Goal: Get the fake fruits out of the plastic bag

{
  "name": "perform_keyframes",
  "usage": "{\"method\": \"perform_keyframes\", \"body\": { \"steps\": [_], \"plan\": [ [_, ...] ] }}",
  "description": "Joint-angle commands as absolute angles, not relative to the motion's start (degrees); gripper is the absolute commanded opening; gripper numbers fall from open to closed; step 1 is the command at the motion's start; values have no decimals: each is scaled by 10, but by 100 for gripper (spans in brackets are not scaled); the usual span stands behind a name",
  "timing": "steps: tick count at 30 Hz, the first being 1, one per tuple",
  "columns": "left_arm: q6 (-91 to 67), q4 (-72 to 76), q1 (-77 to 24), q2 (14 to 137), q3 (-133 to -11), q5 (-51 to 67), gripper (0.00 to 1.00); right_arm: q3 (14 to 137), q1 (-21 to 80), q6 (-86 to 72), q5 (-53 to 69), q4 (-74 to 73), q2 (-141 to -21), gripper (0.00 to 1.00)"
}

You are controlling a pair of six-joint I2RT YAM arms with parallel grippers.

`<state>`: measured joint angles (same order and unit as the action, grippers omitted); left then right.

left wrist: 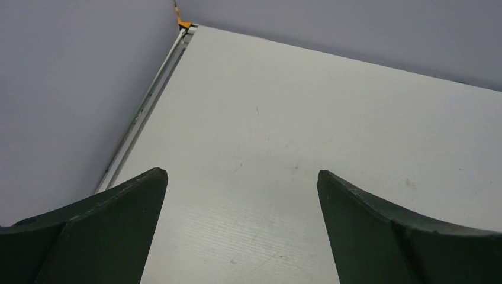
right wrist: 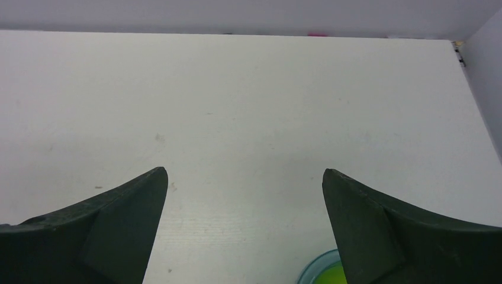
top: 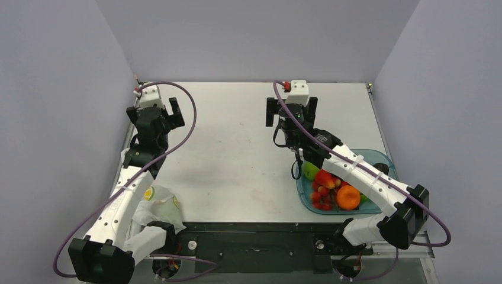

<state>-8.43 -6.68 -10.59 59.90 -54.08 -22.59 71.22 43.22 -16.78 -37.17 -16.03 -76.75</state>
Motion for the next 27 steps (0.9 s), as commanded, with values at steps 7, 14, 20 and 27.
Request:
{"method": "perform_keyframes", "body": {
  "steps": [7, 14, 20, 27],
  "plan": [
    [-258, -386, -131, 577, -654, -478, 99, 767, 515, -191, -234, -169, -780, 100],
    [-301, -500, -130, 490, -615, -532, 99, 714, 516, -175, -160, -129, -763, 100],
    [-332, -533, -123, 469, -577, -546, 99, 721, 516, -180, -153, -153, -769, 100],
    [-377, -553, -112, 475, -543, -566, 99, 713, 516, -161, -167, -156, -747, 100]
  ]
}}
